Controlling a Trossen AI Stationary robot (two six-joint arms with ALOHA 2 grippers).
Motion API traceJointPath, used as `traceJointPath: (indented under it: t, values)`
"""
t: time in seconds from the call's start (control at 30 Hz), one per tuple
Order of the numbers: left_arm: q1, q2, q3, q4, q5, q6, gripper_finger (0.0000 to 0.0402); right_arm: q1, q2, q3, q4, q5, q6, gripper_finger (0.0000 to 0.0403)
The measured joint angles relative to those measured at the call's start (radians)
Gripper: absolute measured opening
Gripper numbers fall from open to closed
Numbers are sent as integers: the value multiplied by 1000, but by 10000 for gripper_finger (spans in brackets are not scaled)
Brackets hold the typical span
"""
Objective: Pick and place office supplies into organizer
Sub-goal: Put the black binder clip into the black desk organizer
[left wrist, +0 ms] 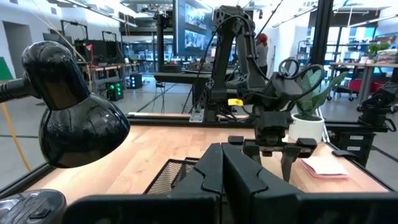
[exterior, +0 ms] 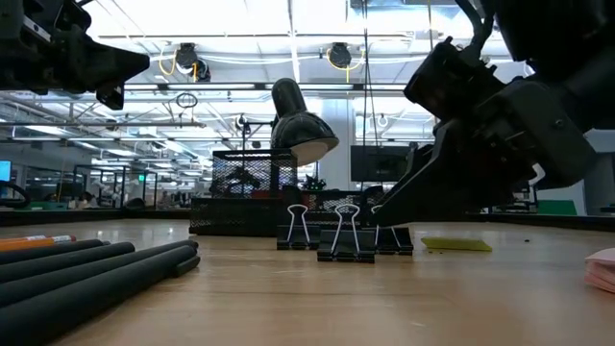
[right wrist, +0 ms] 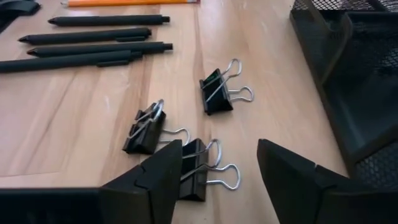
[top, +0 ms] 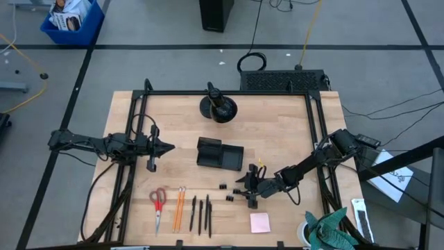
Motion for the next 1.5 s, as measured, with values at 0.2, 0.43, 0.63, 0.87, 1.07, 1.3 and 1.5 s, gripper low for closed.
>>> traceJointPath:
  t: [0.2, 0.43, 0.63, 0.87, 1.07, 1.3, 1.5]
  values:
    - [0, 0, 0, 0, 0, 1, 6, -9, 0, 0, -4, -19, 12, 128]
    - [0, 0, 0, 0, 0, 1, 6, -8, -1, 0, -4, -19, -2, 39]
    - [0, 0, 0, 0, 0, 1, 6, -8, -4, 0, 11, -18, -41, 9]
    - [0, 0, 0, -1, 0, 1, 6, -7, -80, 39, -39, -18, -125, 3]
    - [0, 0, 0, -1, 0, 1, 6, -7, -204, 165, -271, -13, -219, 2]
    - [0, 0, 0, 0, 0, 0, 6, -46, -199, 367, -385, -16, -388, 1]
    - [0, 0, 0, 1, 0, 0, 6, -123, -135, 456, -409, -15, -448, 1]
